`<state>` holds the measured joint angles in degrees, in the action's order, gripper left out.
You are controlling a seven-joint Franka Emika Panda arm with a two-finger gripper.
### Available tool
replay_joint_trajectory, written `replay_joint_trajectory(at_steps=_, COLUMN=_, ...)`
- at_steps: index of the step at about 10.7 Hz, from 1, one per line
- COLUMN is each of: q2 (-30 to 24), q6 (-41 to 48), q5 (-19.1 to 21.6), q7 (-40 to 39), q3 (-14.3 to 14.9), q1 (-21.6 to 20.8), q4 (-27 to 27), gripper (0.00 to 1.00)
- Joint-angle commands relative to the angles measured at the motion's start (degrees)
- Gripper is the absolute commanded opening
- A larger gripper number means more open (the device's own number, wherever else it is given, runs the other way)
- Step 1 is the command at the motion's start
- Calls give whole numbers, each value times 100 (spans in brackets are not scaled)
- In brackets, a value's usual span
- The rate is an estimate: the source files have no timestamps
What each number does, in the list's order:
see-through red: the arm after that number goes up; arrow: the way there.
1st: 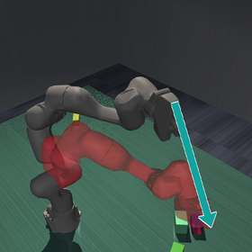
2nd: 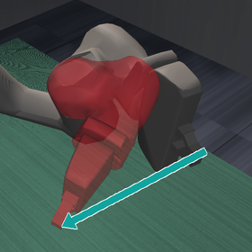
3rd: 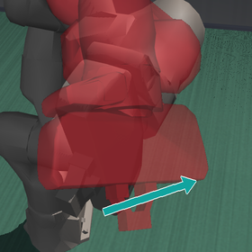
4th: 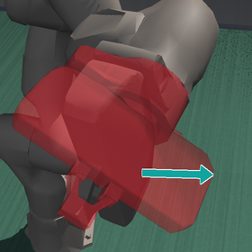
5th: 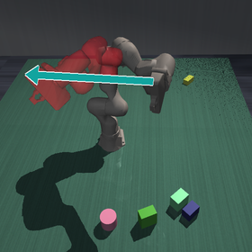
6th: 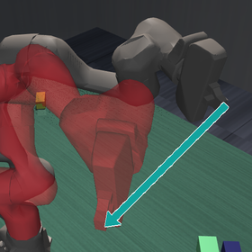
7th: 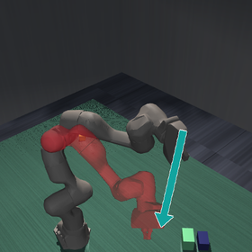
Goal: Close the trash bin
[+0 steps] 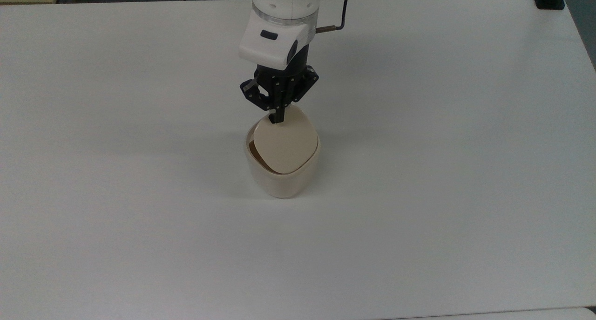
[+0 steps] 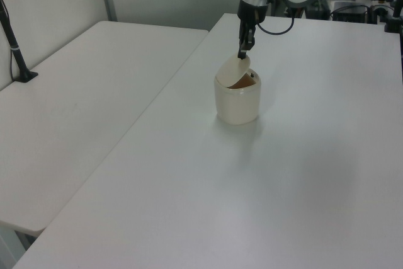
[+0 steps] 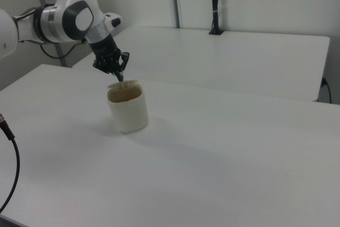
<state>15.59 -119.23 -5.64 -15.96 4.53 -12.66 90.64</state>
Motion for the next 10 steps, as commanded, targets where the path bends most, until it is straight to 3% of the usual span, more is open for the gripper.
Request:
replay_joint_trajectory(at_steps=1, q2=57, q6=93, q5=-455, q7=-233, q3=4, q1=19, q4=444, gripper=0)
replay_joint_trajectory(at_steps=10, q2=417, q6=14, q5=-368, q7=-154, q3=-14, q1=1, q4=446, gripper=0)
